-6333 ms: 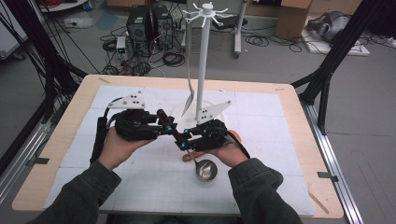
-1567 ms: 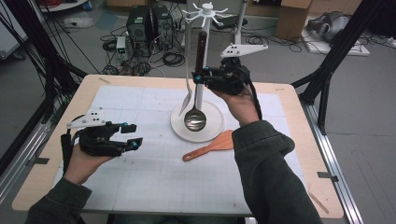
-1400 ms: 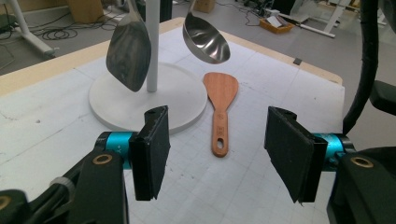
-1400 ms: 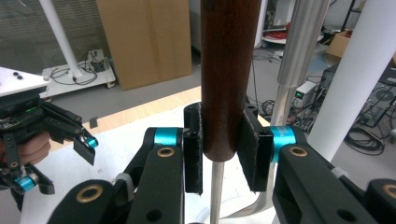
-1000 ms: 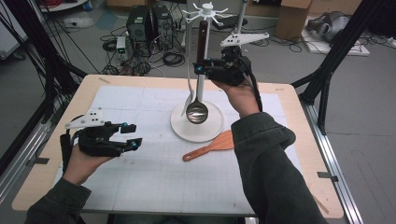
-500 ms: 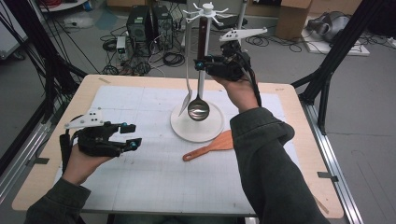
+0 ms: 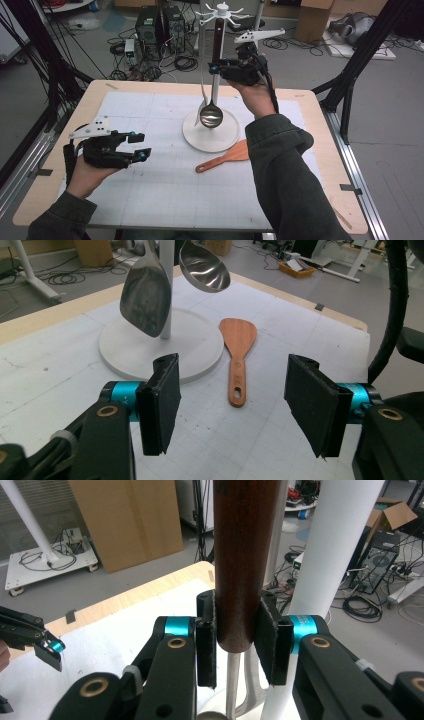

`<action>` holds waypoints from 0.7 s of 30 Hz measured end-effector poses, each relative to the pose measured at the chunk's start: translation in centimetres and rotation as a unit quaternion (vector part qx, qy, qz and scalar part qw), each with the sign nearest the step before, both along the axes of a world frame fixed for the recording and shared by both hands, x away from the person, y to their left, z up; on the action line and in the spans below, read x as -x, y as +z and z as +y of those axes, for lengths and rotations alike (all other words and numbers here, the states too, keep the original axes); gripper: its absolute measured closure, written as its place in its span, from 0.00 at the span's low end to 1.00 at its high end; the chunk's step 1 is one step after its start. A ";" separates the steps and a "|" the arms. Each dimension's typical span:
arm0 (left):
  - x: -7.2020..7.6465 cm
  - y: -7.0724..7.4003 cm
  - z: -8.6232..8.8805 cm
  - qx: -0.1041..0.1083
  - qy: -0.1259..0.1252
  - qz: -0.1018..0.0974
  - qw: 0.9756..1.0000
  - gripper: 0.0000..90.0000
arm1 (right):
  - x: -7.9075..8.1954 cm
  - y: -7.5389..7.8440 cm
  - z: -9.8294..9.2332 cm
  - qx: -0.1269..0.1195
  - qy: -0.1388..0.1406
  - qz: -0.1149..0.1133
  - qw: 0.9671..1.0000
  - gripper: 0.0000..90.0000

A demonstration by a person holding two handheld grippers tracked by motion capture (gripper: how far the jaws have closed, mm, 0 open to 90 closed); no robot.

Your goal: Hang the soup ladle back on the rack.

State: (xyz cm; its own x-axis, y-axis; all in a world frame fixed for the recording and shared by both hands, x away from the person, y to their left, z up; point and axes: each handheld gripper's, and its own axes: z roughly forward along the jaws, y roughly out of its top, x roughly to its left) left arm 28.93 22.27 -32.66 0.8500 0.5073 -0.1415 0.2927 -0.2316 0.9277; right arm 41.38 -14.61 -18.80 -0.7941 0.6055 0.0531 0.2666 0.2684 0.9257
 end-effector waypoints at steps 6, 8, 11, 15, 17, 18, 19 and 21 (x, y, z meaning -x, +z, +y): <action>0.1 -0.2 0.1 0.001 0.006 0.001 1.000 0.41 | 0.0 -0.3 0.0 -0.005 0.003 -0.003 1.000 0.80; 0.1 -0.3 0.1 -0.002 0.006 0.001 1.000 0.41 | 0.1 -0.4 -0.1 -0.008 0.002 -0.006 1.000 0.80; 0.0 -0.4 0.1 -0.006 0.007 0.001 1.000 0.40 | 0.2 -0.5 -0.3 -0.010 0.004 -0.007 1.000 0.80; 0.0 -0.5 0.0 -0.011 0.008 0.002 1.000 0.38 | 0.3 -0.6 -0.6 -0.014 0.007 -0.011 1.000 0.79; 0.0 -0.5 -0.1 -0.012 0.008 0.003 1.000 0.37 | 0.3 -0.6 -0.7 -0.015 0.008 -0.011 1.000 0.78; 0.0 -0.6 -0.1 -0.014 0.008 0.003 1.000 0.36 | 0.4 -0.6 -0.8 -0.016 0.010 -0.012 1.000 0.77; 0.0 -0.6 -0.1 -0.015 0.009 0.003 1.000 0.36 | 0.4 -0.7 -0.9 -0.016 0.011 -0.013 1.000 0.77; -0.1 -0.6 -0.1 -0.013 0.010 0.003 1.000 0.35 | 0.5 -0.7 -1.0 -0.018 0.013 -0.013 1.000 0.76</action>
State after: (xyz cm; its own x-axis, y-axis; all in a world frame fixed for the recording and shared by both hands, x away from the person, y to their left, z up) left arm 29.04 22.19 -33.26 0.8385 0.5282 -0.1340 0.3039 -0.2490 0.9196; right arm 40.90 -15.59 -19.50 -0.8110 0.5825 0.0540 0.2359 0.2413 0.9413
